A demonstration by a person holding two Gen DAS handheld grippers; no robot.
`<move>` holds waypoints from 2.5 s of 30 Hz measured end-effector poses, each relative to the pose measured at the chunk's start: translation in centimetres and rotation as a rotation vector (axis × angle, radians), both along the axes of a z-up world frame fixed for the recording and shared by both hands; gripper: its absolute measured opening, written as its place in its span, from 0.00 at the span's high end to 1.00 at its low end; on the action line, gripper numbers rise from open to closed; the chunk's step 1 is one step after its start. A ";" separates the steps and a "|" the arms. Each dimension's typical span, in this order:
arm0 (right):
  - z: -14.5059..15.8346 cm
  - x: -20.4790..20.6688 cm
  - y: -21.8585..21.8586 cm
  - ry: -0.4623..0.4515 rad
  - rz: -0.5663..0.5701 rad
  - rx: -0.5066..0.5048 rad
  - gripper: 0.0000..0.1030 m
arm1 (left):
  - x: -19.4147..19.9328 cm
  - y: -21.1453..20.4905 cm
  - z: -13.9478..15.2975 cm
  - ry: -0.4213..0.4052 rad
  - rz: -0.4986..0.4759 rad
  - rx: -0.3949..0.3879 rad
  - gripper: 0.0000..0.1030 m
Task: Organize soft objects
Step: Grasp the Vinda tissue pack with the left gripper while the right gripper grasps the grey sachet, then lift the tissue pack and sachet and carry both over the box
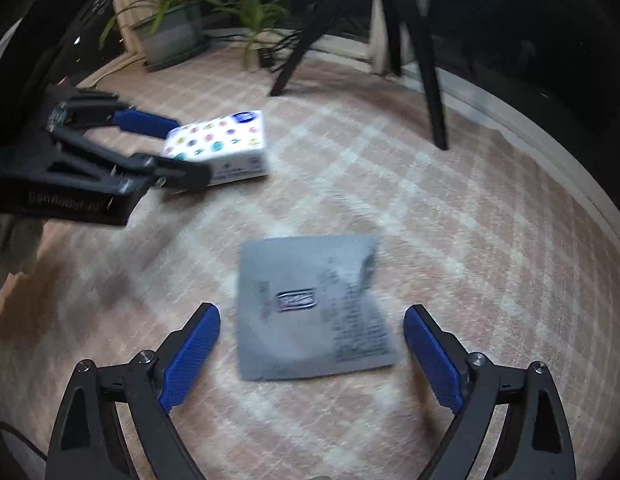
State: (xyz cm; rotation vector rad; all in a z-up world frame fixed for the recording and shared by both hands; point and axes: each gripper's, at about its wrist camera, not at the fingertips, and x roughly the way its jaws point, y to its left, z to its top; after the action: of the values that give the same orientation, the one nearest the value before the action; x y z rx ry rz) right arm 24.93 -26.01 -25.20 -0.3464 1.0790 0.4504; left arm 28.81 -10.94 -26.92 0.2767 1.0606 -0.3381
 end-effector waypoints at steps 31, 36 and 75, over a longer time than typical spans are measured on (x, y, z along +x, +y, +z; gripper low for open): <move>0.3 0.2 -0.3 -0.013 0.044 0.023 0.44 | 2.5 -1.6 -1.4 0.015 0.034 -0.056 0.50; 0.4 -0.1 -0.3 -0.013 0.050 0.032 0.47 | 1.5 -1.2 -1.0 0.011 0.043 -0.071 0.50; 15.1 -8.2 7.9 -0.227 0.190 0.179 0.47 | -17.1 10.2 14.8 -0.268 0.227 -0.142 0.50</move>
State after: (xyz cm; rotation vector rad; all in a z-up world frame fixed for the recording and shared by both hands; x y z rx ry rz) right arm 16.73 -18.13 -10.11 -0.3333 0.7815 0.6559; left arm 11.67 -0.78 -12.13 0.0702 0.7904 -0.1650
